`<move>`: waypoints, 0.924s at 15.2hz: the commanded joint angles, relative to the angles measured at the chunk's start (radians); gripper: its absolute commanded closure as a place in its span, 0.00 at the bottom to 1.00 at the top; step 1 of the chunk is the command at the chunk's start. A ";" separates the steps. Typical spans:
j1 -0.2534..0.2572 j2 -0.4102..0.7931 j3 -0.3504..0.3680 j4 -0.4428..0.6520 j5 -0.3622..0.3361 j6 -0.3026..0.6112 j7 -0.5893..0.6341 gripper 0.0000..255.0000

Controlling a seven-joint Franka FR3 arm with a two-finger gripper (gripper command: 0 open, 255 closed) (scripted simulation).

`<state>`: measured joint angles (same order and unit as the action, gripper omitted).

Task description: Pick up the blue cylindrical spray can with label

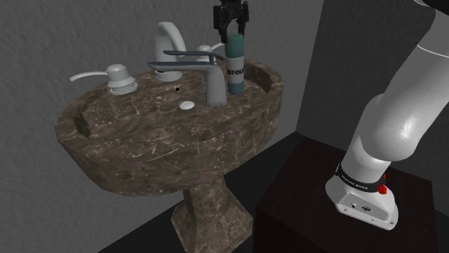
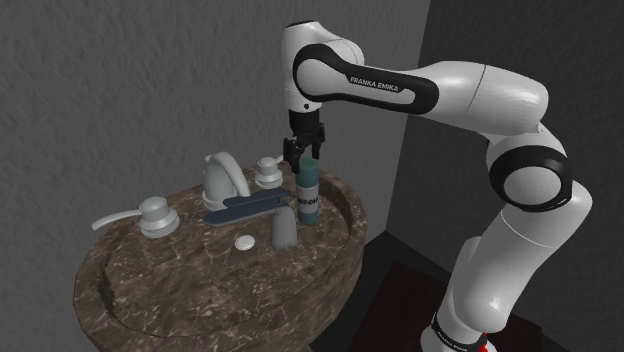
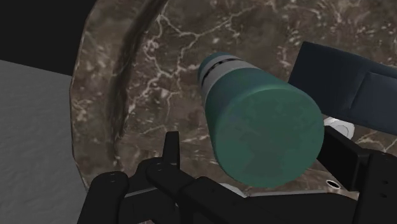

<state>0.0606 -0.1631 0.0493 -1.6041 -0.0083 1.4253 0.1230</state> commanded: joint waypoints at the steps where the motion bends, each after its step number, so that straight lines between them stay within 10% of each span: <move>1: 0.001 -0.003 0.001 -0.016 0.000 0.012 0.002 0.00; 2: 0.001 -0.002 0.001 -0.016 0.000 0.012 0.002 1.00; 14: 0.000 0.016 0.002 0.047 -0.001 -0.033 0.002 1.00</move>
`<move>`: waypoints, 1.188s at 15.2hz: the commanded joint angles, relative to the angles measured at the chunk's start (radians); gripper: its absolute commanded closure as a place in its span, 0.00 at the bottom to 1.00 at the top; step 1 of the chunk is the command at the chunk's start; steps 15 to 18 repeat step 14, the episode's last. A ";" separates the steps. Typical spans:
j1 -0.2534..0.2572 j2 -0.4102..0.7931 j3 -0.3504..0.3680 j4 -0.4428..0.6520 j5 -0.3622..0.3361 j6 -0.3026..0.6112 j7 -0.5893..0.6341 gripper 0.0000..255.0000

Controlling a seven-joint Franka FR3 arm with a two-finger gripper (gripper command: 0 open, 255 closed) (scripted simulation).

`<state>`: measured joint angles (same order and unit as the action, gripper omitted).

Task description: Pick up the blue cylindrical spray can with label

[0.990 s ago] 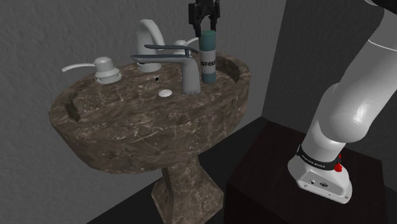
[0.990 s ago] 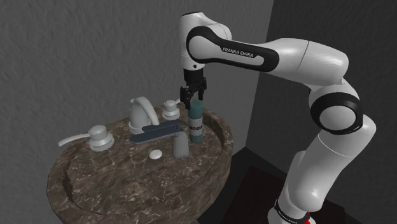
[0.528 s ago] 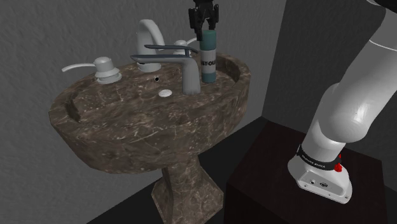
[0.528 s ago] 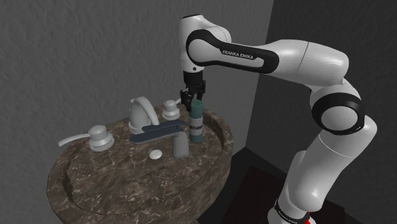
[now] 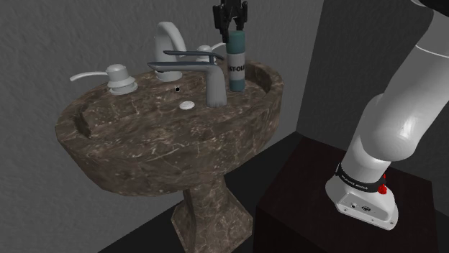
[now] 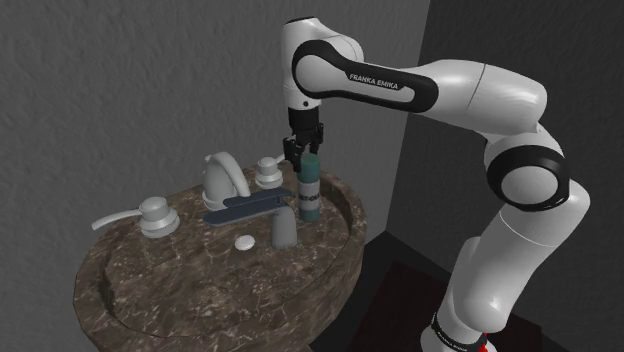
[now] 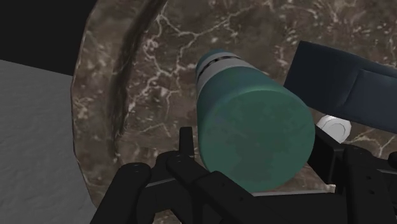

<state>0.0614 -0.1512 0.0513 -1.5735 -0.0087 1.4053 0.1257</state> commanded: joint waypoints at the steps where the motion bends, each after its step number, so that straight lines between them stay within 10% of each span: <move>1: 0.000 0.011 0.000 0.039 -0.001 -0.028 -0.001 1.00; 18: 0.001 0.115 0.003 0.329 -0.007 -0.213 0.001 1.00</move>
